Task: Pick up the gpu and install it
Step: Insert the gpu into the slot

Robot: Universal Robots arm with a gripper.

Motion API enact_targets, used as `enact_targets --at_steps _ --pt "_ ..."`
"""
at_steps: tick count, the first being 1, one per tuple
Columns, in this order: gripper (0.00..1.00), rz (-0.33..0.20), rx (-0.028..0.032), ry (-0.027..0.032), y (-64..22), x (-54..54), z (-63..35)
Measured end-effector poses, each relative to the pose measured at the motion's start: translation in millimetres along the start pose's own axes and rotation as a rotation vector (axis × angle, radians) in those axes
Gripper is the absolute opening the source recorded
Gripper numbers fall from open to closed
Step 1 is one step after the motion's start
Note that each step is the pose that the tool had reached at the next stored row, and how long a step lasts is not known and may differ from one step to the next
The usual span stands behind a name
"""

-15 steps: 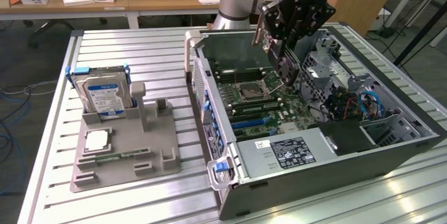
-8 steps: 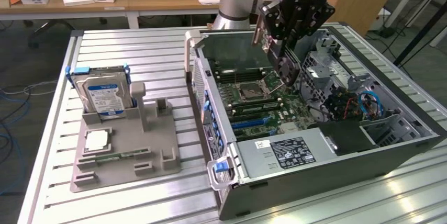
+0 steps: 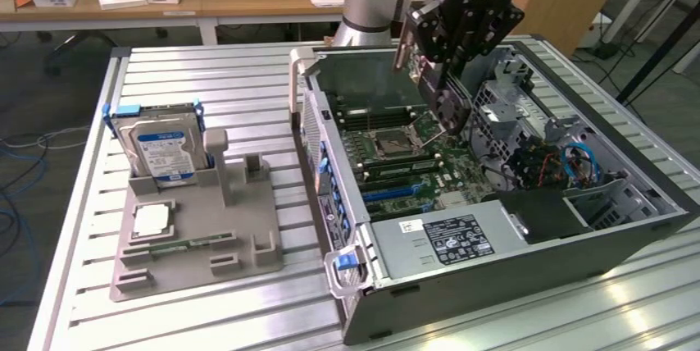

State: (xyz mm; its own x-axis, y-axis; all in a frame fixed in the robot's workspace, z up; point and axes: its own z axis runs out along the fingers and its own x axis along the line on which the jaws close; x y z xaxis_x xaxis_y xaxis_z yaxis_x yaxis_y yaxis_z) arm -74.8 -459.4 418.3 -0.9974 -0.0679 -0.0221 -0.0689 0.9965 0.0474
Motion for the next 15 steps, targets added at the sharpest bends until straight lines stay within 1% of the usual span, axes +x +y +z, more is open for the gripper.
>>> enact_targets --at_steps 15 --pt "0.26 -0.064 -0.0015 0.0030 0.0 -1.1 0.1"
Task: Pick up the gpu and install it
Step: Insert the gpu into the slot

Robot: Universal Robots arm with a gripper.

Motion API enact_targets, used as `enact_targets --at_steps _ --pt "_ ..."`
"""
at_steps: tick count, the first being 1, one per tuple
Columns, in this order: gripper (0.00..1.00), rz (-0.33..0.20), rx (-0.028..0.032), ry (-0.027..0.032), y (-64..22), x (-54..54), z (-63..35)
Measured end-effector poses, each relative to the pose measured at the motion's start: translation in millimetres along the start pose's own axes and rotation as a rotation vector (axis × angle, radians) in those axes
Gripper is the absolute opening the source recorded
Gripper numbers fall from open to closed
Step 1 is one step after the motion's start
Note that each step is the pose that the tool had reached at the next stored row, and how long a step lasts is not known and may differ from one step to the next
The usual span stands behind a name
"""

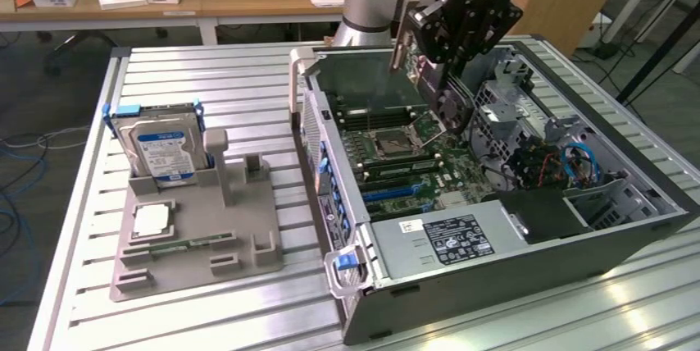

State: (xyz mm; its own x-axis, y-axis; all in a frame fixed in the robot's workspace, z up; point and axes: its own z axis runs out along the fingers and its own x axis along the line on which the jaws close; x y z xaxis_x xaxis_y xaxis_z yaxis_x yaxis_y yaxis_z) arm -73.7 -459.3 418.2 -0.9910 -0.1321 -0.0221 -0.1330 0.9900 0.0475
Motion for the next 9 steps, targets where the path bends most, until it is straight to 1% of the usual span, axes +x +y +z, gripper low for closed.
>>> enact_targets --at_steps 9 --pt "0.26 -0.039 -0.0008 0.0019 -0.1 -0.7 0.0"
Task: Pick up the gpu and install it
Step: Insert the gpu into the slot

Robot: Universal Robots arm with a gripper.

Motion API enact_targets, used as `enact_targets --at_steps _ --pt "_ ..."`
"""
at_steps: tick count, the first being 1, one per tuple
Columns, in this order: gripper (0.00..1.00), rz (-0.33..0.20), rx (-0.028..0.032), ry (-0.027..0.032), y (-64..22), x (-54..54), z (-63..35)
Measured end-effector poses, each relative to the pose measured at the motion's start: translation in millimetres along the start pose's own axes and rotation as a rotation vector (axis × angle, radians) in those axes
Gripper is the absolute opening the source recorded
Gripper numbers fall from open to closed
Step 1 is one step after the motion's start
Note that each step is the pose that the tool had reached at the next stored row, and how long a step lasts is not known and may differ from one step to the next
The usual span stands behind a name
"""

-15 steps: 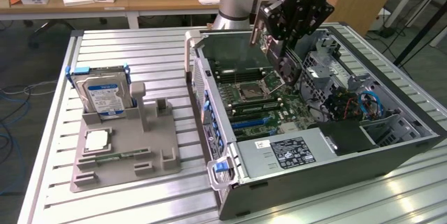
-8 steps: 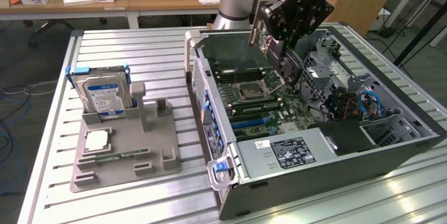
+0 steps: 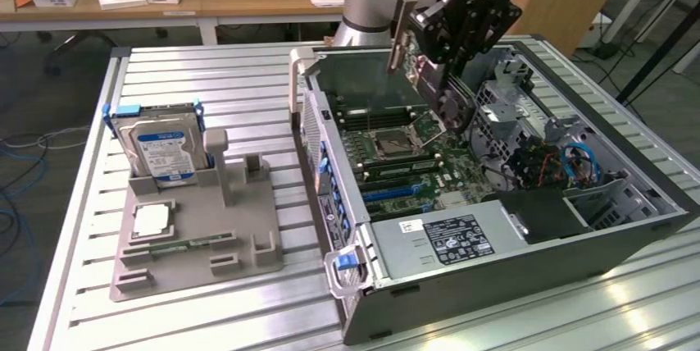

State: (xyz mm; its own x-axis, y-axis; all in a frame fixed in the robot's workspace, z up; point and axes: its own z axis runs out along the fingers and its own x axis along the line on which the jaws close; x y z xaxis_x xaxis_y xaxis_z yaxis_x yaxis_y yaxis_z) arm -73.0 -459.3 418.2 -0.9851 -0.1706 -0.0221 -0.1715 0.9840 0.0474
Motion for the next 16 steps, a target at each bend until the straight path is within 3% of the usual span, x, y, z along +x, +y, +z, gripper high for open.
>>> enact_targets --at_steps 16 --pt "0.26 -0.070 -0.0016 0.0033 -0.3 -1.4 0.0"
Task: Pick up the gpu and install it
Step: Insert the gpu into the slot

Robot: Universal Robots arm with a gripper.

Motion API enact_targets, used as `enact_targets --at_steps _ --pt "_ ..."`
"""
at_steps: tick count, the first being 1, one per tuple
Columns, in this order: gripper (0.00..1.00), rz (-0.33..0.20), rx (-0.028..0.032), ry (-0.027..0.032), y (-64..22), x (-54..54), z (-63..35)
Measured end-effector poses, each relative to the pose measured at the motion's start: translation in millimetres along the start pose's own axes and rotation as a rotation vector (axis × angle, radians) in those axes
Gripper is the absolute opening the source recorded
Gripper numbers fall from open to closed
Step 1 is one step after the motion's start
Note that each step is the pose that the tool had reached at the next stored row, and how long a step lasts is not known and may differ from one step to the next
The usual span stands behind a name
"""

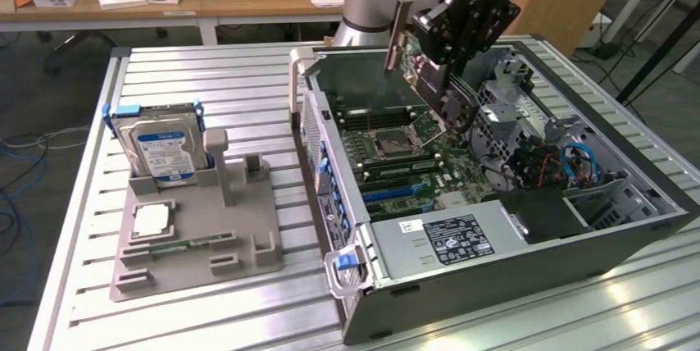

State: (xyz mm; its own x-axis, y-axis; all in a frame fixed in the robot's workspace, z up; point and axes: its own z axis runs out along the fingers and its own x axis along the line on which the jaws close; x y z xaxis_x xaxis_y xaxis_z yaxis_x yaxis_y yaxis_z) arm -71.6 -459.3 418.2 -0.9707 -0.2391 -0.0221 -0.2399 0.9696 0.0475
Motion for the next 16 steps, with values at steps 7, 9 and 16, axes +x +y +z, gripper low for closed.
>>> enact_targets --at_steps 7,9,16 --pt "0.26 -0.029 -0.0007 0.0014 -0.1 -0.5 0.0" --pt "0.26 -0.038 -0.0009 0.0018 -0.1 -0.6 0.0" --pt "0.26 -0.066 -0.0015 0.0032 -0.2 -1.0 0.0"
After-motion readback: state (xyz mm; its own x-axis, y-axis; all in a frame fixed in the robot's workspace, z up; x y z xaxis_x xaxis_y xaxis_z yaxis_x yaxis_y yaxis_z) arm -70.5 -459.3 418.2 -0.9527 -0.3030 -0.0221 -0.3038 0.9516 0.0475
